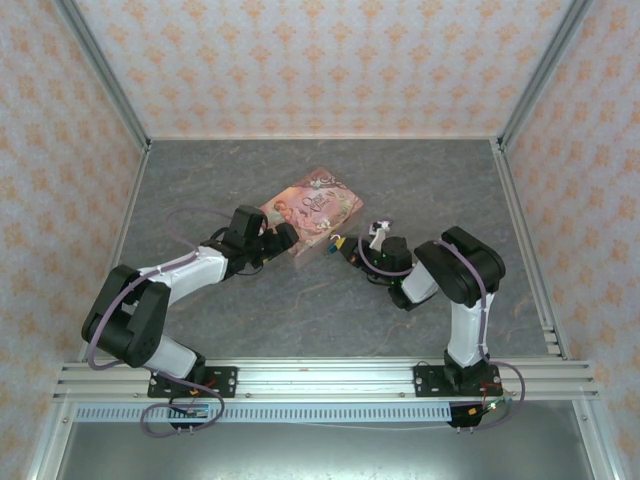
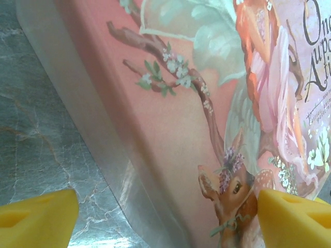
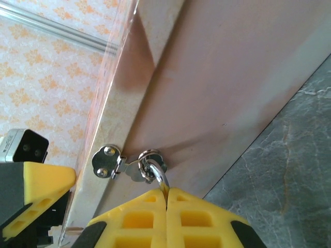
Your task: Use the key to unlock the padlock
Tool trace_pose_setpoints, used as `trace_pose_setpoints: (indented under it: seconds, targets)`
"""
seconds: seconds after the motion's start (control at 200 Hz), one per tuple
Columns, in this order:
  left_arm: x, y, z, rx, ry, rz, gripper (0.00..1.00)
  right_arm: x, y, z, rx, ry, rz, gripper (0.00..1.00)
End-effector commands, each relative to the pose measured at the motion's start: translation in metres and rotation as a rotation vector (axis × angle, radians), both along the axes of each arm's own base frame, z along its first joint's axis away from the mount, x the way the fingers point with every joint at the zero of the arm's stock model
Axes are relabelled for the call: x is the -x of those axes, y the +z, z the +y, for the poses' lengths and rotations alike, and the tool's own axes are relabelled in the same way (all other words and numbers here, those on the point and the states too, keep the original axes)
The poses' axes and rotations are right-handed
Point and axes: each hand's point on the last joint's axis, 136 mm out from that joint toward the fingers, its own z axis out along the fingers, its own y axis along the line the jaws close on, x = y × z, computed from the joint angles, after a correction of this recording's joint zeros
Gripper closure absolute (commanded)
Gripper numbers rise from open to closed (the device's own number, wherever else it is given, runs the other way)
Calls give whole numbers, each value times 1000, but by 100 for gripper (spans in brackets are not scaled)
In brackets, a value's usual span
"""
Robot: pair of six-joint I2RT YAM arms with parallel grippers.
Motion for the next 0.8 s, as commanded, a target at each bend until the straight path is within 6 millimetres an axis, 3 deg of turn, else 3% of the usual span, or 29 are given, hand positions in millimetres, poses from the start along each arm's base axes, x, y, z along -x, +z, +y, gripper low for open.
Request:
trace_pose_setpoints:
  seconds: [0.0, 0.175, 0.335, 0.581, 0.791]
  targets:
    - [45, -48, 24, -134, 11, 197, 12, -25, 37, -9, -71, -80, -106, 100]
    - [46, -46, 32, -162, 19, 201, 11, -29, 35, -18, -64, -96, -104, 100]
    - [39, -31, 32, -135, 14, 150, 9, -20, 32, -30, -27, -111, -111, 100]
    - [21, 25, 28, -117, -5, -19, 1, 0, 34, -44, 98, -90, -106, 100]
    - [21, 75, 50, -180, 52, -194, 0, 31, 35, -47, 259, 23, -32, 100]
